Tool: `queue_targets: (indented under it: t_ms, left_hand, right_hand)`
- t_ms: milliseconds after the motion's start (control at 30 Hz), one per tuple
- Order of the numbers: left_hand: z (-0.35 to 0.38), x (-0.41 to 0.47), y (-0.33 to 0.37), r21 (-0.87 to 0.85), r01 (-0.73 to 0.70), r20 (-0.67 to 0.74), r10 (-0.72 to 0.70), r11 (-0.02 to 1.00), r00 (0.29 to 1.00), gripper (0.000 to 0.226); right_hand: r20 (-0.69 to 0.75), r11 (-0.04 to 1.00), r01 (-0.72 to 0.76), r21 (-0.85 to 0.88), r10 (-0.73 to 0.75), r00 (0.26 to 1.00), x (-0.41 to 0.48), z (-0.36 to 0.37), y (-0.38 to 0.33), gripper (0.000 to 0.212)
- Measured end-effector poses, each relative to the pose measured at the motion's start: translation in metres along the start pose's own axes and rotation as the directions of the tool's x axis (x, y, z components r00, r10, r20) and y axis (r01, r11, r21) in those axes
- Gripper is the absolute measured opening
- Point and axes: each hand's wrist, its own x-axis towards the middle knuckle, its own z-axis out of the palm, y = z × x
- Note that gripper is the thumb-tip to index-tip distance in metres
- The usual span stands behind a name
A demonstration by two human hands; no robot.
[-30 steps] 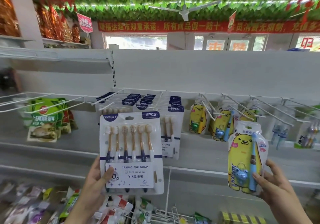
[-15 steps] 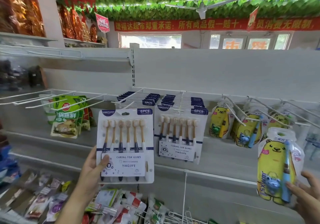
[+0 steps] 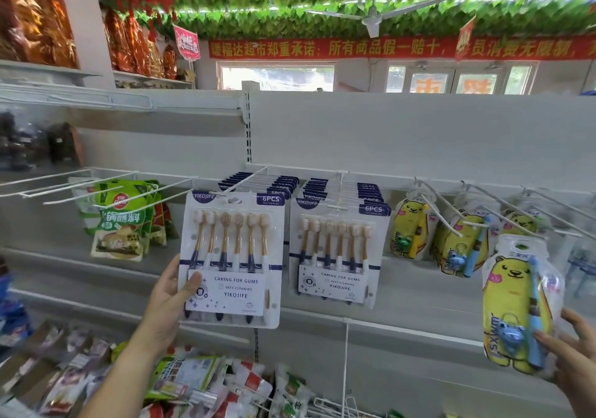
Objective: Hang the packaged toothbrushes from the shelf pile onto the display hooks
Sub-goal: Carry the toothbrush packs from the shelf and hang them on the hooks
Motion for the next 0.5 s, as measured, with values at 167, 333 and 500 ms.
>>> queue_targets:
  t_ms: [167,333,500]
  left_hand:
    - [-0.014,0.0,-0.006,0.04,0.001,-0.007,-0.001,0.999,1.0,0.061]
    - [-0.013,0.003,-0.007,0.038,0.014,0.01,-0.014,0.999,1.0,0.054]
    - [-0.02,0.011,-0.008,0.054,-0.009,-0.031,0.01,0.999,0.999,0.036]
  right_hand:
    - [0.007,1.0,-0.013,0.002,0.013,1.0,-0.003,-0.001,0.007,0.052]
    - [0.001,1.0,0.006,0.015,-0.006,1.0,-0.01,0.001,0.012,0.053]
    - [-0.063,0.998,0.055,0.02,-0.053,0.997,-0.014,0.016,0.012,0.041]
